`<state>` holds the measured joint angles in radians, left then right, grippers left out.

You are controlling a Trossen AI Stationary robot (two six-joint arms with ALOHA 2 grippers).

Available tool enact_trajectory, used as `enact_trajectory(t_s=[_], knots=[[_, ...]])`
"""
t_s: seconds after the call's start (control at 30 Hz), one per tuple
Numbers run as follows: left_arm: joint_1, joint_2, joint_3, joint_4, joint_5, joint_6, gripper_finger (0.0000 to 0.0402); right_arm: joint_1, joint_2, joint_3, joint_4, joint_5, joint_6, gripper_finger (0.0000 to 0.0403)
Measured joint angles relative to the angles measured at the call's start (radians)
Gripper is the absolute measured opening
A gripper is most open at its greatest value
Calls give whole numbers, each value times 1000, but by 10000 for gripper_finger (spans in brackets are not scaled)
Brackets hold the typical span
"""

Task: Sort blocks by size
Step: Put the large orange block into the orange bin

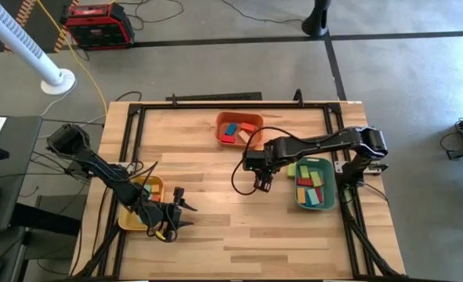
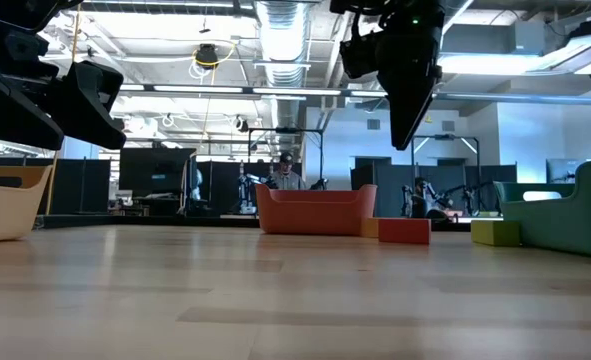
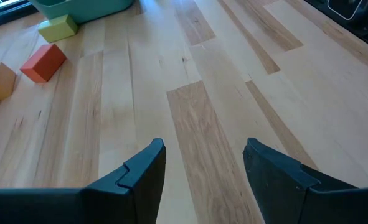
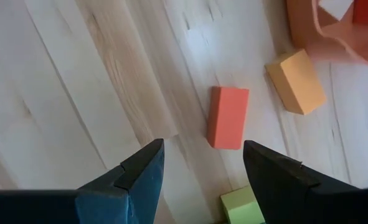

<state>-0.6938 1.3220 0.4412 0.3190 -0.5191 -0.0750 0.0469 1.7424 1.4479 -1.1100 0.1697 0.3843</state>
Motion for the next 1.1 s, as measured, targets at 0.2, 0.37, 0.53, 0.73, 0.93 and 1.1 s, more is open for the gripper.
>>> enact_trajectory(t_s=[0.2,0.37,0.53,0.73,0.93,1.1], knots=[[0,0,0,0,0,0,206,-4,0,0,67,2,-1,248],[0,0,0,0,0,0,206,-4,0,0,152,2,-8,248],[0,0,0,0,0,0,206,-14,0,0,77,34,4,248],[0,0,0,10,0,9,206,-38,0,-3,-55,84,94,248],[0,0,2,100,0,96,206,-26,1,-62,-96,83,112,248],[0,0,3,126,0,80,206,-65,1,-128,-146,71,116,248]])
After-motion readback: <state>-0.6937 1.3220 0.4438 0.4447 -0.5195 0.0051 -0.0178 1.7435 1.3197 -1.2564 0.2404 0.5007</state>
